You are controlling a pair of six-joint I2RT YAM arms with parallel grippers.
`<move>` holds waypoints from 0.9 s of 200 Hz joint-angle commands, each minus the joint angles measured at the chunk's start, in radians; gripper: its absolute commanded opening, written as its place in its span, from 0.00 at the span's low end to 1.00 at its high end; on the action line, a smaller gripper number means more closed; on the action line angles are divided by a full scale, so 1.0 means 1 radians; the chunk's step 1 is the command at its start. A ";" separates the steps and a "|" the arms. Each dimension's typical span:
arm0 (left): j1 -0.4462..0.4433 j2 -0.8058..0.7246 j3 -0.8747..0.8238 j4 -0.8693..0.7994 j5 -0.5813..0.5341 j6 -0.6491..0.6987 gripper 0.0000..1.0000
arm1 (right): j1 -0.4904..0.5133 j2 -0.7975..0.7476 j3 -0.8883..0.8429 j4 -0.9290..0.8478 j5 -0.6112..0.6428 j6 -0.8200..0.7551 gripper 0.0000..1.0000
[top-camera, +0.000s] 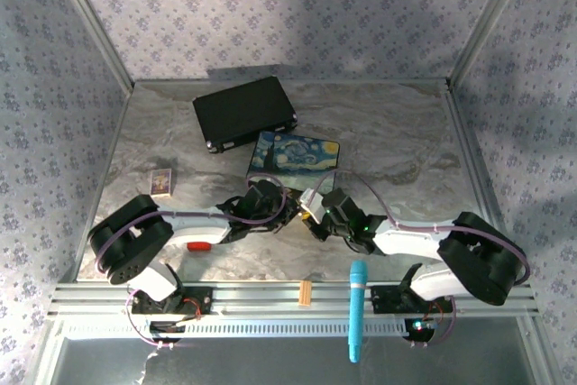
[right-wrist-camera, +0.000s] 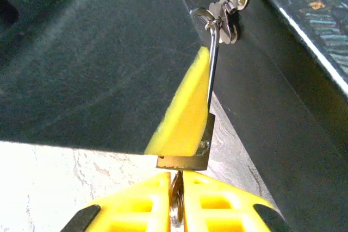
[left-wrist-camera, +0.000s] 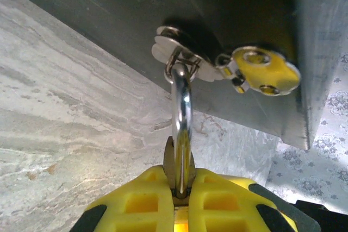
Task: Unlock the padlock with the key
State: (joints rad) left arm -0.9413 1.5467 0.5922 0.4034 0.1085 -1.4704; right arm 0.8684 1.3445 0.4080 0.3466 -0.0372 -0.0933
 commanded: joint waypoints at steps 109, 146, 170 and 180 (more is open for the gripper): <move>-0.005 -0.018 -0.002 -0.007 0.065 0.046 0.00 | -0.207 0.044 -0.017 0.029 -0.394 0.203 0.10; -0.004 -0.047 0.046 -0.220 -0.015 0.160 0.00 | -0.173 -0.027 -0.033 -0.017 -0.309 0.236 0.38; 0.004 -0.042 0.072 -0.322 -0.055 0.229 0.00 | -0.152 -0.134 -0.056 -0.076 -0.229 0.288 0.51; 0.006 -0.031 0.070 -0.316 -0.050 0.234 0.00 | -0.137 -0.189 -0.061 -0.111 -0.183 0.321 0.57</move>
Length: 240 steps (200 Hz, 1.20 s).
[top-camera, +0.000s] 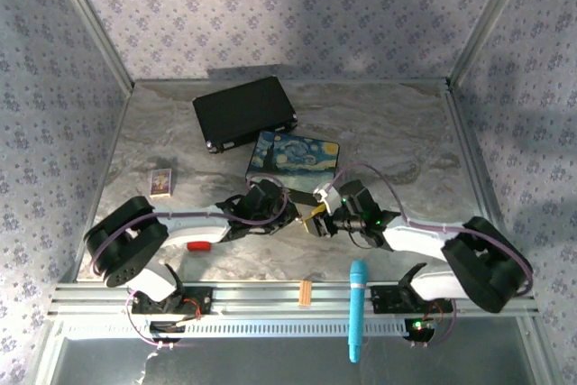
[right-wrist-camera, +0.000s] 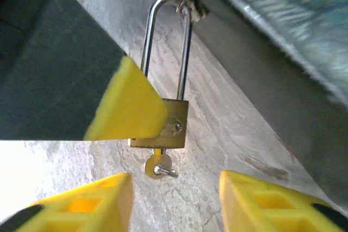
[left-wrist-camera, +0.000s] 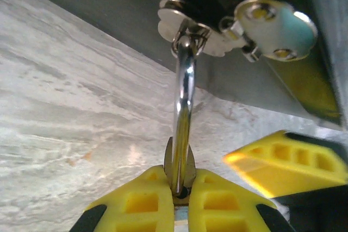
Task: Unlock the padlock with the key
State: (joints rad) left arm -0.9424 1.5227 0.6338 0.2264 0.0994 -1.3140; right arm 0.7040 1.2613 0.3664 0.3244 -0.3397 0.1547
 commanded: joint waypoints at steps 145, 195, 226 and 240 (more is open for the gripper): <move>0.011 0.014 0.141 -0.351 -0.073 0.209 0.00 | -0.143 0.151 0.445 -0.511 0.395 0.459 0.98; 0.034 0.049 0.203 -0.554 -0.142 0.337 0.00 | -0.161 0.308 0.503 -0.562 0.434 0.442 0.96; 0.036 0.074 0.269 -0.773 -0.312 0.416 0.00 | -0.169 0.347 0.501 -0.569 0.441 0.439 0.95; 0.036 0.088 0.296 -0.853 -0.388 0.431 0.04 | -0.169 0.352 0.505 -0.574 0.445 0.438 0.95</move>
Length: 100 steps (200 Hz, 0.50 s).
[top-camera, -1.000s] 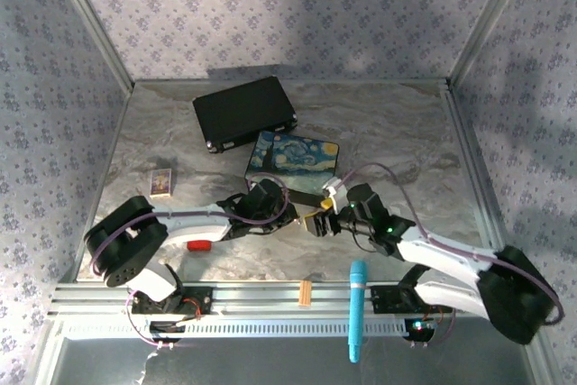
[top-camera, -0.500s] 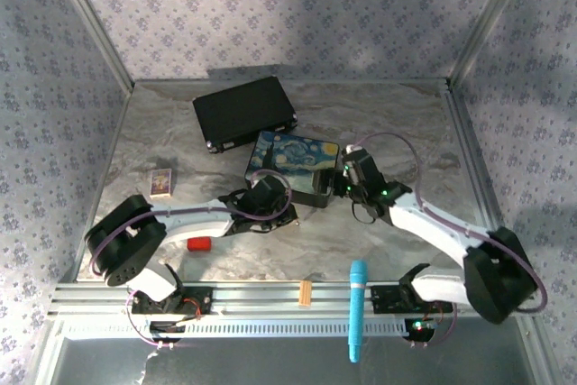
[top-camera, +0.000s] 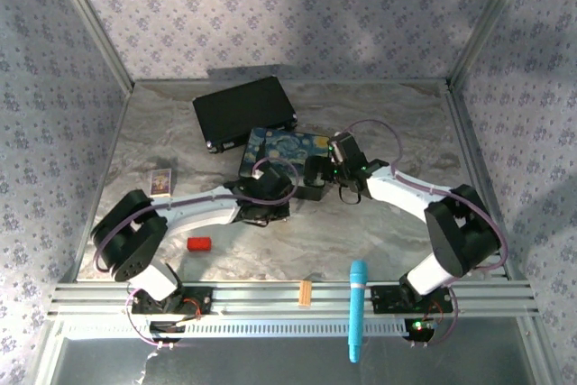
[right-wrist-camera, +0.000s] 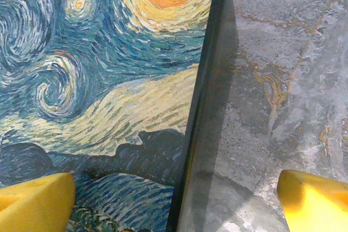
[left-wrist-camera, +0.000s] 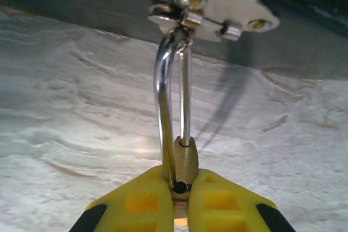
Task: Unlock the padlock with the key
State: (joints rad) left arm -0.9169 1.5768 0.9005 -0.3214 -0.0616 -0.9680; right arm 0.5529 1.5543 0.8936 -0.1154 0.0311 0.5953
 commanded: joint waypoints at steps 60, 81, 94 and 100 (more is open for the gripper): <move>0.006 0.036 -0.018 -0.136 -0.209 0.112 0.14 | -0.001 0.064 -0.010 -0.133 0.056 -0.007 0.94; -0.023 0.050 0.004 -0.112 -0.259 0.114 0.15 | 0.000 0.064 -0.013 -0.136 0.061 -0.009 0.94; -0.053 0.085 0.063 -0.196 -0.352 0.112 0.17 | -0.001 0.061 -0.020 -0.133 0.062 -0.006 0.94; -0.061 0.109 0.091 -0.236 -0.379 0.107 0.18 | -0.001 0.058 -0.024 -0.133 0.062 -0.005 0.94</move>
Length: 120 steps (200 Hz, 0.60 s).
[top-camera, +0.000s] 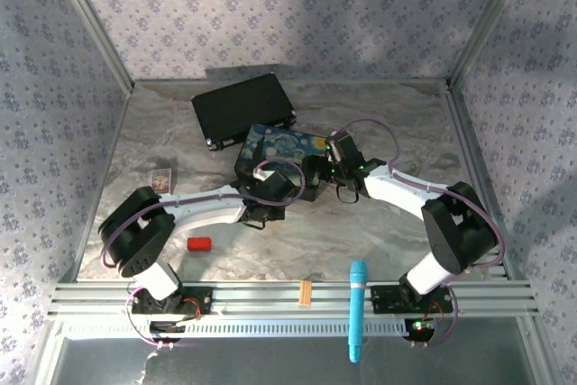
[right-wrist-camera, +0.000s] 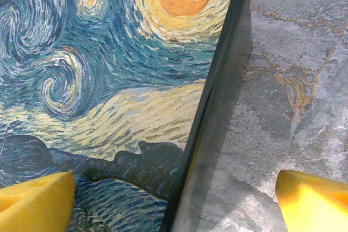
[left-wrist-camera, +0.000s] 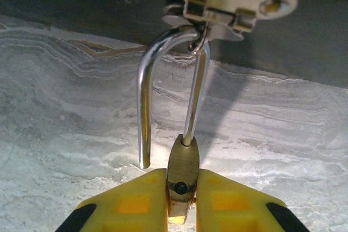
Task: Unlock the padlock with the key
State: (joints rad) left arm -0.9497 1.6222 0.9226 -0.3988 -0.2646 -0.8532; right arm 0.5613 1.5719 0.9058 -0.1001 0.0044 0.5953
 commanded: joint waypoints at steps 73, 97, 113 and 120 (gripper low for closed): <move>-0.102 0.266 0.190 -0.378 -0.326 -0.092 0.19 | -0.009 0.020 -0.047 -0.156 0.101 0.002 0.94; -0.114 0.298 0.226 -0.433 -0.384 -0.103 0.19 | -0.010 0.018 -0.054 -0.148 0.101 0.008 0.94; -0.124 0.330 0.260 -0.459 -0.389 -0.098 0.19 | -0.011 0.020 -0.055 -0.142 0.102 0.011 0.94; -0.133 0.339 0.268 -0.459 -0.386 -0.098 0.19 | -0.009 0.021 -0.055 -0.143 0.102 0.013 0.94</move>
State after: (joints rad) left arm -1.0809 1.8946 1.1751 -0.7235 -0.6060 -0.9291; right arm 0.5613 1.5658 0.8989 -0.0971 0.0120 0.6029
